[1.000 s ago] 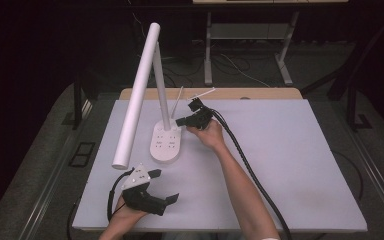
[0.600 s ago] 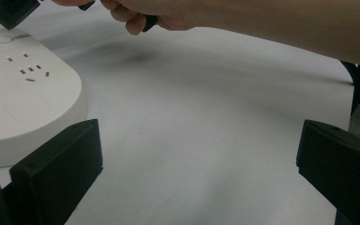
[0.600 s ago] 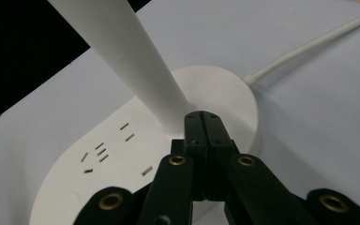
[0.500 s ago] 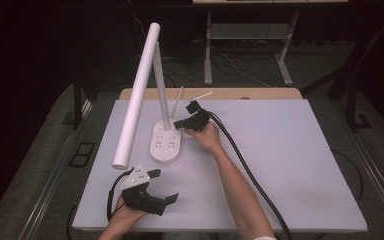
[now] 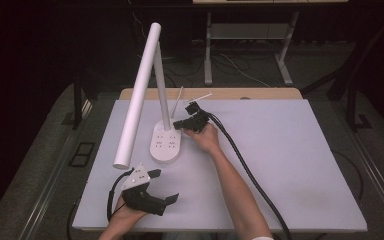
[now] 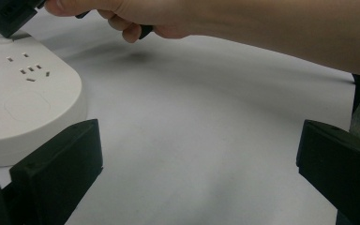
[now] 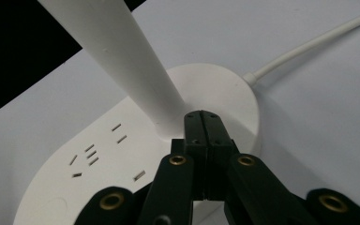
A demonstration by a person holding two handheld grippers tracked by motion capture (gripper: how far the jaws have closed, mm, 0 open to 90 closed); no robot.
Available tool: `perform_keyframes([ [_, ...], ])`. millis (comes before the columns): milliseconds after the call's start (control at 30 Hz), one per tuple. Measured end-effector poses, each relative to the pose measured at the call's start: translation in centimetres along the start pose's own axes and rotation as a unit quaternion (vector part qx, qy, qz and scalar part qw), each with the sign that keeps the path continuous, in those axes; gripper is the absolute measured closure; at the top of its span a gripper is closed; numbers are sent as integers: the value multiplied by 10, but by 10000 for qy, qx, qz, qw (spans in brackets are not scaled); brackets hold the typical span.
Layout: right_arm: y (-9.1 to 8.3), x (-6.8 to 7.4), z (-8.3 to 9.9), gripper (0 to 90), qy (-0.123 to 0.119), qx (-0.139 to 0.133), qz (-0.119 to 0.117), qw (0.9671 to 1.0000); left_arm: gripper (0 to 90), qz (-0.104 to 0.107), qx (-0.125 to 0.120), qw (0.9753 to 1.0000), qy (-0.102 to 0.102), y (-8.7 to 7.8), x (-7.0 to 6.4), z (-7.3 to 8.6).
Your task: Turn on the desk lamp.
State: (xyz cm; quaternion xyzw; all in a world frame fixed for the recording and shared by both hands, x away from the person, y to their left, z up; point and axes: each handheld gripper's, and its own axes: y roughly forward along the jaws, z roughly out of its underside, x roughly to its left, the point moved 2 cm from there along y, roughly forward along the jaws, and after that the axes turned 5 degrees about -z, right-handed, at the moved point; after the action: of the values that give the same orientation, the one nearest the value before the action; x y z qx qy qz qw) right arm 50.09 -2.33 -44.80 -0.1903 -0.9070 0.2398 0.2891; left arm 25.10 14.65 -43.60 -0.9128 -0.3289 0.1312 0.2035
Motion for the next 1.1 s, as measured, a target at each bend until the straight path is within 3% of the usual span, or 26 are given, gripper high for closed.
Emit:
perform_keyframes([
  [500, 2, 6, 0, 900, -142, 43, 264, 9995, 0, 21, 33, 10000, 14, 1, 0, 0],
  [900, -4, 8, -2, 898, -34, 6, 100, 9999, 0, 6, -7, 10000, -26, 0, 0, 0],
  [1100, -18, 18, -8, 897, -190, 52, 82, 9998, 0, 2, -18, 10000, -25, 1, 0, 0],
])
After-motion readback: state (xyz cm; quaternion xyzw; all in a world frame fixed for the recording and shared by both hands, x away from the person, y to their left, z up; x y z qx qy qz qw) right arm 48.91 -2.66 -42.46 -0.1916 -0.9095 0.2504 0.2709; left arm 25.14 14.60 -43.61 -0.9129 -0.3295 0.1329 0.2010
